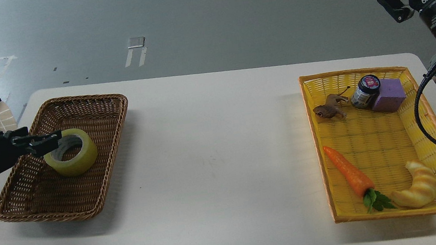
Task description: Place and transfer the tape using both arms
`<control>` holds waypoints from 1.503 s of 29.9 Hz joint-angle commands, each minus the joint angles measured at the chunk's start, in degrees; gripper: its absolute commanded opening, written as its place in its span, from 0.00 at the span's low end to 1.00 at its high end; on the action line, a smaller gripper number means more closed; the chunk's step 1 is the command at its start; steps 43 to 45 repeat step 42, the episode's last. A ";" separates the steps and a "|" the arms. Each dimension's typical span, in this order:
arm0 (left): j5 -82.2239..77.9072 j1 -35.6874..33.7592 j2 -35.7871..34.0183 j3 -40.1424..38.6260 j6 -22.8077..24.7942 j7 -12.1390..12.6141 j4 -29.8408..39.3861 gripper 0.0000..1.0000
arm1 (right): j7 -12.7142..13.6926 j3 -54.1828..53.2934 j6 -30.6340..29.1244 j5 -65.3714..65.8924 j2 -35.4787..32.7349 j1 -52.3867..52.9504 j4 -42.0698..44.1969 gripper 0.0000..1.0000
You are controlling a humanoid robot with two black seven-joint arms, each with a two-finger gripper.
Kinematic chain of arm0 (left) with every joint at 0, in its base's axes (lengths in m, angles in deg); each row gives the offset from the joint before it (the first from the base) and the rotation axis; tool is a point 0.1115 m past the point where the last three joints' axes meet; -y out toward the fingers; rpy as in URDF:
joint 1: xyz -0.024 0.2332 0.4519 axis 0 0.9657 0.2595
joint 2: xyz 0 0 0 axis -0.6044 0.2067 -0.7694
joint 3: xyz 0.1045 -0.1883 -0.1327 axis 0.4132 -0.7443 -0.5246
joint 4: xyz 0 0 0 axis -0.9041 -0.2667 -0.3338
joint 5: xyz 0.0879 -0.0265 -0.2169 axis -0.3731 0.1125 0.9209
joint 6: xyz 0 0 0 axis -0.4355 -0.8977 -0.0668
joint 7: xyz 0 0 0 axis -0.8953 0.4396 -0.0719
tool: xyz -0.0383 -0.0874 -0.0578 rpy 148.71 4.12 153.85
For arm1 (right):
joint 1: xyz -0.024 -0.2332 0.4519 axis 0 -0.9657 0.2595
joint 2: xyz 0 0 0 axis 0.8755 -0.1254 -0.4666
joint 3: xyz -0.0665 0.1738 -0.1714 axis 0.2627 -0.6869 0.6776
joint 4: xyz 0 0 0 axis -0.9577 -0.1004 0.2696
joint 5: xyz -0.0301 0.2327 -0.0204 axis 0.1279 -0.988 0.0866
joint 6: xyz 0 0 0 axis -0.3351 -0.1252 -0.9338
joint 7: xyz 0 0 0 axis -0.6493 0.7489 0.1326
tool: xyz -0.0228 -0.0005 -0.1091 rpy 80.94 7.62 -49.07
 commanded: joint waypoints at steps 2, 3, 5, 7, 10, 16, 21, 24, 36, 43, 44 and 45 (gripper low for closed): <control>16.54 -4.85 1.46 -0.13 -3.27 -0.74 0.35 0.97 | -0.09 0.01 0.00 0.00 -0.37 0.00 0.12 1.00; 21.53 -5.99 1.99 0.04 -3.44 -1.61 0.35 0.97 | -0.09 0.01 0.00 0.00 -0.46 0.00 0.20 1.00; 25.52 -6.61 2.26 -0.04 -3.62 -2.24 0.35 0.97 | -0.09 0.01 0.00 0.00 -0.54 0.00 0.29 1.00; 29.22 -6.96 3.22 -0.22 -3.88 -2.59 0.70 0.98 | -0.09 0.01 0.00 0.00 -0.54 0.00 0.12 1.00; 34.23 -8.11 6.38 -0.48 -4.06 -2.76 1.23 0.98 | -0.09 0.01 0.00 0.00 -0.63 0.18 0.12 1.00; 49.43 -8.20 11.57 -5.22 -5.29 -3.56 5.62 0.98 | -0.09 0.09 0.00 0.35 -0.54 0.09 0.29 1.00; 55.41 -8.37 17.63 -10.05 -4.94 -3.56 8.26 0.98 | -0.18 0.18 0.00 0.35 -0.10 0.00 0.12 1.00; 58.49 -8.20 23.95 -15.15 -4.85 -3.47 8.26 0.98 | -0.27 0.27 0.00 0.35 -0.02 0.18 0.12 1.00; 60.96 -2.22 44.61 -28.51 2.96 -3.73 9.93 0.98 | -0.09 0.45 0.00 0.26 3.05 1.23 0.12 1.00; 61.31 -1.34 46.91 -30.01 4.03 -3.12 9.14 0.98 | -0.27 0.36 0.00 0.09 5.61 1.23 -1.72 1.00; 61.31 -1.34 46.91 -30.01 4.03 -3.12 9.14 0.98 | -0.27 0.36 0.00 0.09 5.61 1.23 -1.72 1.00; 61.31 -1.34 46.91 -30.01 4.03 -3.12 9.14 0.98 | -0.27 0.36 0.00 0.09 5.61 1.23 -1.72 1.00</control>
